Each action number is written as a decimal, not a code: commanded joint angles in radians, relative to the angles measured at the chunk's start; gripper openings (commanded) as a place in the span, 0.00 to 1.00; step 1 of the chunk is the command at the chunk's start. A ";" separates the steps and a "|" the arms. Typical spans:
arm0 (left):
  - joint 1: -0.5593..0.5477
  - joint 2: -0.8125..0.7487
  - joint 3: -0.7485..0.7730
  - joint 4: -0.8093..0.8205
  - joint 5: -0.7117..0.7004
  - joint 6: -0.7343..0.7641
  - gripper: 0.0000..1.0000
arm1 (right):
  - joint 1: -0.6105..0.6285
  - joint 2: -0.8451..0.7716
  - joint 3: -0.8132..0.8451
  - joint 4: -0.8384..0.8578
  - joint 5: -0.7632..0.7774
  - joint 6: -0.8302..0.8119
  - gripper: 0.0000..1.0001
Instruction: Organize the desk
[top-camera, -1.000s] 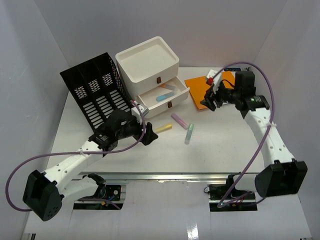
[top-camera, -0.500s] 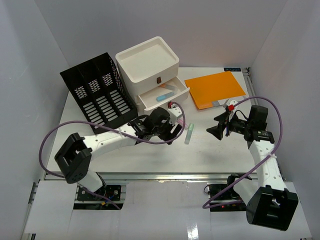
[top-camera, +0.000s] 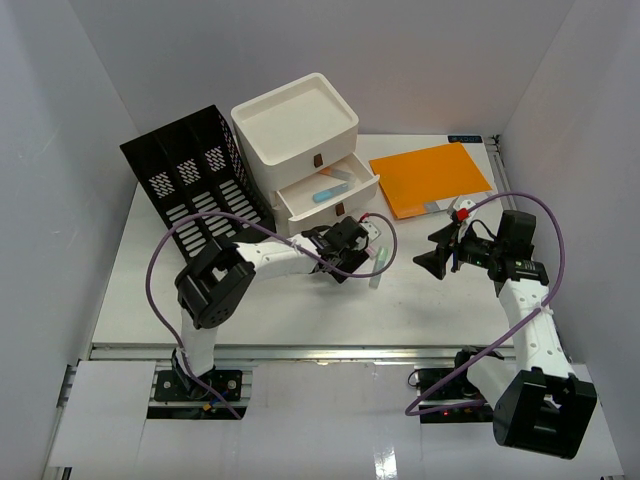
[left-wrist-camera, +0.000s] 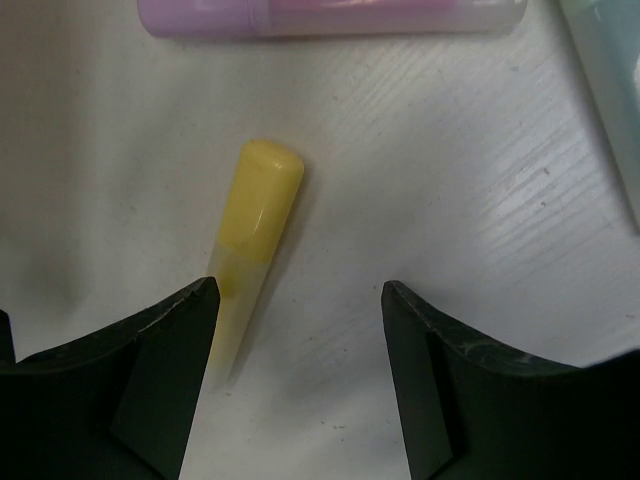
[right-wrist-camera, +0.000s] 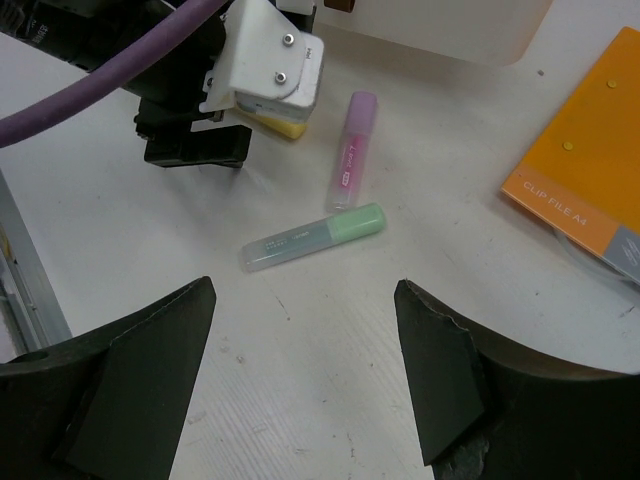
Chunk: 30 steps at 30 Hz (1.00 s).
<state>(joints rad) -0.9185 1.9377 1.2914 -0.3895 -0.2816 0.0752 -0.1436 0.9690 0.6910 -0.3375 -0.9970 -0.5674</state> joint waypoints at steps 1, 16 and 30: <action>0.021 0.025 0.067 -0.011 -0.044 0.031 0.76 | -0.004 0.007 0.036 0.018 -0.008 -0.005 0.79; 0.090 0.034 0.043 -0.002 0.110 0.035 0.70 | -0.003 0.011 0.037 0.012 -0.014 -0.016 0.79; 0.113 -0.033 -0.053 -0.018 0.480 -0.050 0.48 | -0.008 -0.002 0.038 0.005 -0.017 -0.022 0.79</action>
<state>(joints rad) -0.7959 1.9504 1.2794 -0.3470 0.0375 0.0767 -0.1440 0.9768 0.6910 -0.3401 -0.9974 -0.5812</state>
